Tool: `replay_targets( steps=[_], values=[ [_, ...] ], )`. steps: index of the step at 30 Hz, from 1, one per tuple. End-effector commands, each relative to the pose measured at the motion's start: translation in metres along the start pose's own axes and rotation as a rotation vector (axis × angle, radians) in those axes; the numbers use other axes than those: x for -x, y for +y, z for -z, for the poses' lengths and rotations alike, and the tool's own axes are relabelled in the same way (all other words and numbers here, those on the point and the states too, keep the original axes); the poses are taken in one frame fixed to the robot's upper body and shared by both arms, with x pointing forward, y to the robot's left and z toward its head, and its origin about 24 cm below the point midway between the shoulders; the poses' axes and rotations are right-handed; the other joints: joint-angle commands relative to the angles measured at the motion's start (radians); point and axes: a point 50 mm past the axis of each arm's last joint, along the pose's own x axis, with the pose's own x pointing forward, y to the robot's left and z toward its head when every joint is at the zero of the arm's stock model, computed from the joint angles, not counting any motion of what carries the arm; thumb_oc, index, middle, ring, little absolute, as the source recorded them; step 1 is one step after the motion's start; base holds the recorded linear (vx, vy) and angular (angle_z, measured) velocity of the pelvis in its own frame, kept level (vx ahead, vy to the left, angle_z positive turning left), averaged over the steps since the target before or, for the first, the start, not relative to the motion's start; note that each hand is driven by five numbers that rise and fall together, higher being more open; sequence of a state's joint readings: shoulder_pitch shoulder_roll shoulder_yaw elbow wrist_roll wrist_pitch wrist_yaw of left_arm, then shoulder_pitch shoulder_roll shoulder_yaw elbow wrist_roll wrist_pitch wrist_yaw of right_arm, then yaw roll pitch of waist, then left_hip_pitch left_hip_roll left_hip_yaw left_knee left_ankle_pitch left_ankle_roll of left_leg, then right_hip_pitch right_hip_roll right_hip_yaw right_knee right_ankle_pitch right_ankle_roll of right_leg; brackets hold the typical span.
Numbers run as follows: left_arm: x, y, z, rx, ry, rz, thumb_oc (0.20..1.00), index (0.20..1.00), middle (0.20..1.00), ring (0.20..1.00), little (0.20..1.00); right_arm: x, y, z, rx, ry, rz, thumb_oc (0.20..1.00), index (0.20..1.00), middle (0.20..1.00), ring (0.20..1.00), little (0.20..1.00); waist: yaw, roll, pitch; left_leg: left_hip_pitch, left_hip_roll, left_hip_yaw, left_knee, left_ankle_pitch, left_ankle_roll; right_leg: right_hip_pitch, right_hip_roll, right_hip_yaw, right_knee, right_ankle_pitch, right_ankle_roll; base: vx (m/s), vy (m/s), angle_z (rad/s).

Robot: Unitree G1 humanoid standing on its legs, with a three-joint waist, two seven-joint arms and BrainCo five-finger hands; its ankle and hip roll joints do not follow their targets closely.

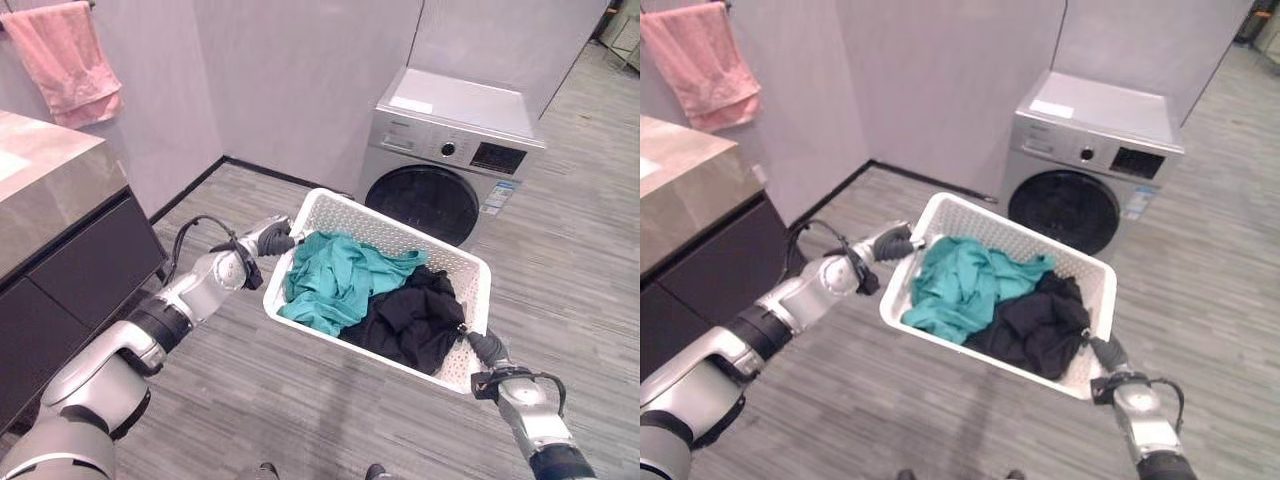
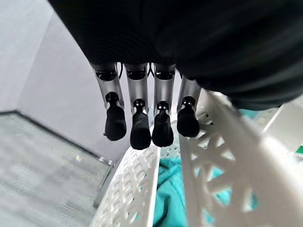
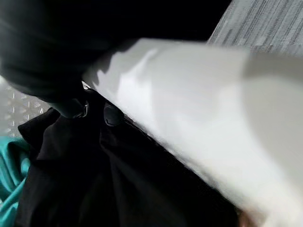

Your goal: Grab the laundry basket,head to the washer,open it,put in the laundry and shut it.

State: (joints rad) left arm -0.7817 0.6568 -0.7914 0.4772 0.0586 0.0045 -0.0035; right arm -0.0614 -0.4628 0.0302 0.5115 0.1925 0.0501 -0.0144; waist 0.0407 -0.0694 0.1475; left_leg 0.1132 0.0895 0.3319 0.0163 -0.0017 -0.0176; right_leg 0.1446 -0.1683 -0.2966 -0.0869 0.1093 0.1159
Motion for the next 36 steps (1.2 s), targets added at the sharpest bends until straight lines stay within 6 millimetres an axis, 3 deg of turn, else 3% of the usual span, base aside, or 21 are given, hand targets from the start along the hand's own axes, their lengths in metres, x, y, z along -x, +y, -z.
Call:
replay_targets(
  steps=[1, 3, 6, 8, 9, 10, 13, 15, 17, 19, 20, 21, 22, 24, 26, 27, 28, 31, 32, 34, 36],
  values=[
    [0.003, 0.087, 0.013, 0.012, 0.085, -0.342, 0.2, 0.2, 0.2, 0.2, 0.2, 0.015, -0.07, 0.009, 0.045, 0.037, 0.232, 0.2, 0.2, 0.2, 0.2, 0.2, 0.031, 0.058, -0.072, -0.051, 0.114, -0.153, 0.009, 0.039, -0.039, 0.018, 0.055, -0.013, 0.055, -0.15, 0.026, 0.05, -0.459, 0.09],
    [0.001, 0.088, 0.006, 0.02, 0.058, -0.339, 0.2, 0.2, 0.2, 0.2, 0.2, 0.015, -0.074, 0.006, 0.062, 0.024, 0.235, 0.2, 0.2, 0.2, 0.2, 0.2, 0.037, 0.046, -0.035, -0.123, 0.183, -0.211, 0.168, 0.068, -0.037, 0.039, 0.118, -0.004, 0.054, -0.189, -0.032, 0.03, -0.418, 0.24],
    [-0.006, 0.083, -0.007, 0.048, 0.016, -0.34, 0.2, 0.2, 0.2, 0.2, 0.2, 0.014, -0.077, -0.001, 0.068, 0.003, 0.255, 0.2, 0.2, 0.2, 0.2, 0.2, 0.03, 0.039, 0.009, -0.253, 0.173, -0.244, 0.377, 0.061, -0.03, 0.078, 0.156, -0.008, 0.03, -0.216, -0.068, 0.04, -0.215, 0.29],
    [-0.009, 0.081, -0.01, 0.058, 0.009, -0.343, 0.2, 0.2, 0.2, 0.2, 0.2, 0.01, -0.073, -0.008, 0.069, -0.021, 0.241, 0.2, 0.2, 0.2, 0.2, 0.2, 0.046, 0.034, 0.018, -0.316, 0.092, -0.258, 0.349, 0.034, -0.026, 0.089, 0.156, -0.007, 0.01, -0.217, -0.066, 0.09, -0.015, 0.45],
    [-0.009, 0.081, -0.01, 0.057, 0.009, -0.343, 0.2, 0.2, 0.2, 0.2, 0.2, 0.01, -0.072, -0.008, 0.069, -0.021, 0.241, 0.2, 0.2, 0.2, 0.2, 0.2, 0.045, 0.032, 0.016, -0.317, 0.088, -0.258, 0.349, 0.033, -0.024, 0.089, 0.153, -0.009, 0.009, -0.218, -0.064, 0.1, 0.016, 0.14],
    [-0.008, 0.083, -0.008, 0.05, 0.016, -0.346, 0.2, 0.2, 0.2, 0.2, 0.2, 0.007, -0.067, -0.014, 0.073, -0.04, 0.225, 0.2, 0.2, 0.2, 0.2, 0.2, 0.062, 0.027, 0.017, -0.366, 0.034, -0.262, 0.266, 0.057, -0.016, 0.084, 0.153, -0.022, 0.007, -0.216, -0.059, 0.13, 0.036, 0.03],
    [-0.006, 0.087, -0.005, 0.044, 0.026, -0.354, 0.2, 0.2, 0.2, 0.2, 0.2, 0.0, -0.052, -0.023, 0.077, -0.078, 0.183, 0.2, 0.2, 0.2, 0.2, 0.2, 0.098, 0.034, 0.012, -0.417, -0.016, -0.251, 0.072, 0.115, -0.034, 0.113, 0.172, -0.022, 0.013, -0.253, -0.053, 0.28, 0.052, -0.13],
    [-0.006, 0.088, -0.006, 0.032, 0.024, -0.346, 0.2, 0.2, 0.2, 0.2, 0.2, -0.002, -0.046, -0.024, 0.089, -0.079, 0.164, 0.2, 0.2, 0.2, 0.2, 0.2, 0.103, 0.03, 0.007, -0.431, -0.016, -0.231, 0.069, 0.119, -0.036, 0.122, 0.173, -0.029, 0.019, -0.268, -0.052, 0.28, 0.06, -0.08],
    [-0.003, 0.093, -0.006, 0.019, 0.022, -0.353, 0.2, 0.2, 0.2, 0.2, 0.2, -0.006, -0.036, -0.025, 0.08, -0.074, 0.135, 0.2, 0.2, 0.2, 0.2, 0.2, 0.113, 0.032, -0.013, -0.389, -0.012, -0.199, 0.03, 0.141, -0.015, 0.129, 0.18, -0.015, 0.044, -0.293, -0.048, 0.37, 0.109, -0.16],
    [-0.003, 0.097, -0.006, -0.009, 0.025, -0.357, 0.2, 0.2, 0.2, 0.2, 0.2, -0.008, -0.03, -0.026, 0.064, -0.075, 0.117, 0.2, 0.2, 0.2, 0.2, 0.2, 0.118, 0.01, -0.039, -0.387, -0.04, -0.213, 0.06, 0.139, 0.011, 0.133, 0.174, 0.003, 0.141, -0.331, -0.053, 0.53, 0.139, -0.19],
    [-0.002, 0.098, -0.004, -0.011, 0.03, -0.358, 0.2, 0.2, 0.2, 0.2, 0.2, -0.009, -0.023, -0.025, 0.052, -0.077, 0.094, 0.2, 0.2, 0.2, 0.2, 0.2, 0.12, -0.008, -0.049, -0.363, -0.064, -0.22, 0.072, 0.093, 0.024, 0.129, 0.158, 0.012, 0.228, -0.328, -0.028, 0.58, 0.245, -0.06],
    [-0.004, 0.099, -0.007, -0.019, 0.021, -0.354, 0.2, 0.2, 0.2, 0.2, 0.2, -0.011, -0.021, -0.023, 0.033, -0.064, 0.098, 0.2, 0.2, 0.2, 0.2, 0.2, 0.108, -0.008, -0.041, -0.315, -0.064, -0.186, 0.1, 0.065, 0.059, 0.05, 0.109, -0.01, 0.429, -0.24, 0.039, 0.51, 0.288, -0.11],
    [-0.004, 0.1, -0.008, -0.015, 0.019, -0.366, 0.2, 0.2, 0.2, 0.2, 0.2, -0.012, -0.02, -0.024, 0.021, -0.064, 0.094, 0.2, 0.2, 0.2, 0.2, 0.2, 0.099, -0.001, -0.035, -0.288, -0.066, -0.174, 0.11, 0.044, 0.076, 0.014, 0.076, -0.013, 0.536, -0.185, 0.061, 0.38, 0.329, -0.25],
    [-0.003, 0.099, -0.007, 0.001, 0.023, -0.375, 0.2, 0.2, 0.2, 0.2, 0.2, -0.015, -0.019, -0.028, 0.006, -0.068, 0.093, 0.2, 0.2, 0.2, 0.2, 0.2, 0.078, 0.029, -0.031, -0.236, -0.056, -0.15, 0.103, 0.017, 0.095, -0.048, 0.034, -0.042, 0.702, -0.11, 0.084, 0.3, 0.231, -0.14],
    [-0.003, 0.098, -0.006, 0.017, 0.022, -0.377, 0.2, 0.2, 0.2, 0.2, 0.2, -0.015, -0.015, -0.028, 0.005, -0.07, 0.081, 0.2, 0.2, 0.2, 0.2, 0.2, 0.068, 0.038, -0.027, -0.204, -0.062, -0.143, 0.09, 0.009, 0.104, -0.078, 0.011, -0.048, 0.757, -0.104, 0.096, 0.2, 0.128, 0.18],
    [-0.002, 0.097, -0.008, 0.03, 0.008, -0.383, 0.2, 0.2, 0.2, 0.2, 0.2, -0.014, -0.014, -0.029, 0.017, -0.079, 0.075, 0.2, 0.2, 0.2, 0.2, 0.2, 0.054, 0.059, -0.017, -0.154, -0.074, -0.16, 0.053, 0.014, 0.11, -0.136, 0.018, -0.041, 0.731, -0.133, 0.076, 0.12, 0.071, 0.02],
    [-0.002, 0.097, -0.008, 0.03, 0.009, -0.382, 0.2, 0.2, 0.2, 0.2, 0.2, -0.014, -0.014, -0.029, 0.017, -0.079, 0.074, 0.2, 0.2, 0.2, 0.2, 0.2, 0.054, 0.057, -0.016, -0.151, -0.077, -0.159, 0.054, 0.011, 0.111, -0.134, 0.015, -0.039, 0.733, -0.136, 0.079, 0.24, 0.085, -0.02],
    [0.0, 0.089, -0.003, 0.028, 0.011, -0.357, 0.2, 0.2, 0.2, 0.2, 0.2, -0.009, -0.025, -0.029, 0.021, -0.098, 0.101, 0.2, 0.2, 0.2, 0.2, 0.2, 0.031, 0.074, -0.011, -0.112, -0.087, -0.213, 0.038, 0.008, 0.095, -0.166, 0.036, 0.012, 0.497, -0.192, 0.039, 0.22, -0.013, 0.3],
    [0.0, 0.089, -0.003, 0.028, 0.011, -0.357, 0.2, 0.2, 0.2, 0.2, 0.2, -0.009, -0.025, -0.029, 0.022, -0.098, 0.101, 0.2, 0.2, 0.2, 0.2, 0.2, 0.03, 0.075, -0.012, -0.113, -0.086, -0.214, 0.038, 0.008, 0.095, -0.165, 0.037, 0.011, 0.494, -0.19, 0.039, 0.15, -0.064, 0.67],
    [-0.005, 0.084, -0.004, 0.026, 0.013, -0.346, 0.2, 0.2, 0.2, 0.2, 0.2, -0.006, -0.034, -0.026, -0.002, -0.092, 0.129, 0.2, 0.2, 0.2, 0.2, 0.2, -0.006, 0.084, -0.009, -0.097, -0.099, -0.282, 0.041, -0.006, 0.088, -0.203, 0.033, 0.156, 0.374, -0.138, 0.041, 0.18, -0.041, 0.92],
    [-0.01, 0.079, -0.007, 0.027, 0.012, -0.338, 0.2, 0.2, 0.2, 0.2, 0.2, -0.006, -0.035, -0.02, -0.017, -0.069, 0.127, 0.2, 0.2, 0.2, 0.2, 0.2, -0.023, 0.081, -0.02, -0.087, -0.11, -0.302, 0.038, -0.017, 0.089, -0.182, 0.03, 0.202, 0.324, -0.117, 0.045, 0.13, -0.022, 1.11]
  ],
)
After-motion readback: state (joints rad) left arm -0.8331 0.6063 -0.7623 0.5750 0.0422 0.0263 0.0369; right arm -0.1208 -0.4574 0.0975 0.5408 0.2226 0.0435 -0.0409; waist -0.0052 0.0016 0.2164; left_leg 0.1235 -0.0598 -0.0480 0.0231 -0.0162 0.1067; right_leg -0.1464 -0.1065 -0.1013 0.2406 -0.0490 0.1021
